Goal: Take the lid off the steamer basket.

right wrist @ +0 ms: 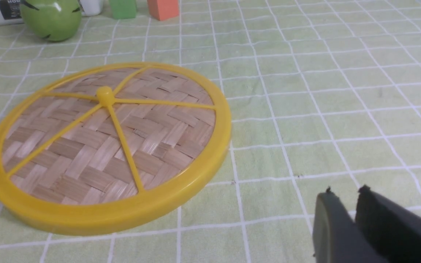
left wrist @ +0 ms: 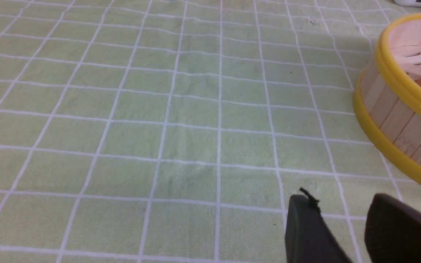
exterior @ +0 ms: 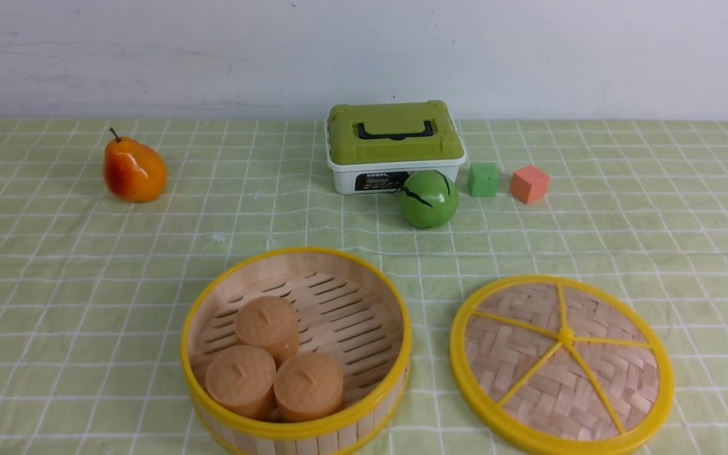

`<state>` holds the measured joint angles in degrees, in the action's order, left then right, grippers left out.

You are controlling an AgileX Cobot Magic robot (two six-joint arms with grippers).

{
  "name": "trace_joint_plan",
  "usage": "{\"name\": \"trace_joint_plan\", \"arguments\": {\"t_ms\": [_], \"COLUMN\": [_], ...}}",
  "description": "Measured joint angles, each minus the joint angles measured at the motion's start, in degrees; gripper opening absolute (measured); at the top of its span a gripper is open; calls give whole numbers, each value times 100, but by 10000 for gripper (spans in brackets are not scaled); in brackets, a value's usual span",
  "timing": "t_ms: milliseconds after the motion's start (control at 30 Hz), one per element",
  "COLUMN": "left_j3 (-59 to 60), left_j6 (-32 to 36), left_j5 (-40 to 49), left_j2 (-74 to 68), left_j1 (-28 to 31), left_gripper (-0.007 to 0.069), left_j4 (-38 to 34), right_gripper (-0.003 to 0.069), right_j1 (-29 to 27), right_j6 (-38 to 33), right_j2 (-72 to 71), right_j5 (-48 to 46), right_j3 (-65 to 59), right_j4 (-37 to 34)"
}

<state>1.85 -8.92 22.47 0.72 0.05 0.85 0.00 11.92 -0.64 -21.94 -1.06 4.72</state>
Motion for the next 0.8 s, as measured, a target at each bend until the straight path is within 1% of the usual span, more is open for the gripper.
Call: {"name": "trace_joint_plan", "arguments": {"t_ms": [800], "left_j3": [0], "left_j6": [0], "left_j5": [0], "left_j2": [0], "left_j1": [0], "left_gripper": [239], "left_j4": [0], "right_gripper": [100], "right_j1": [0], "right_j6": [0], "right_j2": [0], "right_j5": [0], "right_j3": [0], "right_j4": [0]}}
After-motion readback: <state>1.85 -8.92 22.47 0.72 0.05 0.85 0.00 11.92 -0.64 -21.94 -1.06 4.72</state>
